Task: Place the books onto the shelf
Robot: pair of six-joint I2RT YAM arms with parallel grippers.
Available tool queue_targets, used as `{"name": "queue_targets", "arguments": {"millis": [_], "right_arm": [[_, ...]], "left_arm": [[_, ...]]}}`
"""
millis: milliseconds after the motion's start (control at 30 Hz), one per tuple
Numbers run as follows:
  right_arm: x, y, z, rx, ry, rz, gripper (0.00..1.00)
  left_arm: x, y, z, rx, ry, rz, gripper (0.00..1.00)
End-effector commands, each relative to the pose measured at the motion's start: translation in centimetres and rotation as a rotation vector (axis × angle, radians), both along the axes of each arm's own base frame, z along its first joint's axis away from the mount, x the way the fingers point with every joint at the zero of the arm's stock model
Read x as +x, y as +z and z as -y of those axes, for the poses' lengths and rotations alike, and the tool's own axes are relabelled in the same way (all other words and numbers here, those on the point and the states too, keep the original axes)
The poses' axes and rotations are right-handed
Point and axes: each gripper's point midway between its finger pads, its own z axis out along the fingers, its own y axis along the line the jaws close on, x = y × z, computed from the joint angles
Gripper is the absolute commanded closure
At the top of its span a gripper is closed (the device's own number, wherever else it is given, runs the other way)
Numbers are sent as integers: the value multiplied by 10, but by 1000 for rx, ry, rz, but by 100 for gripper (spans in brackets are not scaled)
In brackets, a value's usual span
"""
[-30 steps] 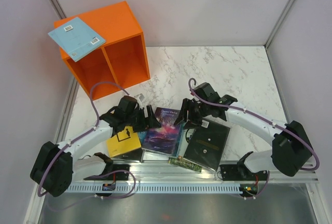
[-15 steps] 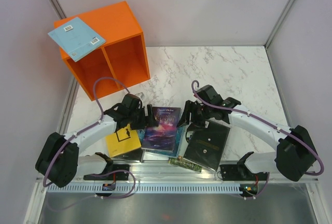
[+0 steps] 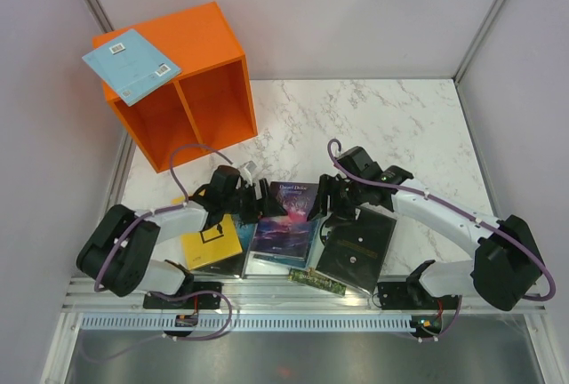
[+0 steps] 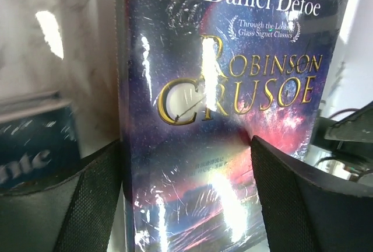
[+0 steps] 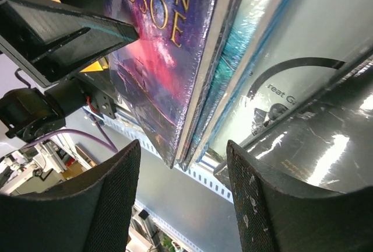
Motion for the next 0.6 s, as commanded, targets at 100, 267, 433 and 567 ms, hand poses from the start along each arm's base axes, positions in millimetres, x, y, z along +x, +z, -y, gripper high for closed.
{"name": "queue_targets", "arguments": {"millis": [100,267,433,567], "right_arm": [[6,10,5,-25,13,47,35],[5,9,11,-39,9,53,35],[7,9,14,-43,11,58,35],[12,7,18,-48,7,63,34]], "left_arm": [[-14,-29,5,-4,-15,-94,42],[8,-10,-7,45,29,-23,98],[30,38,-11,-21,55,79,98],[30,58,-2,-78,17,98,88]]}}
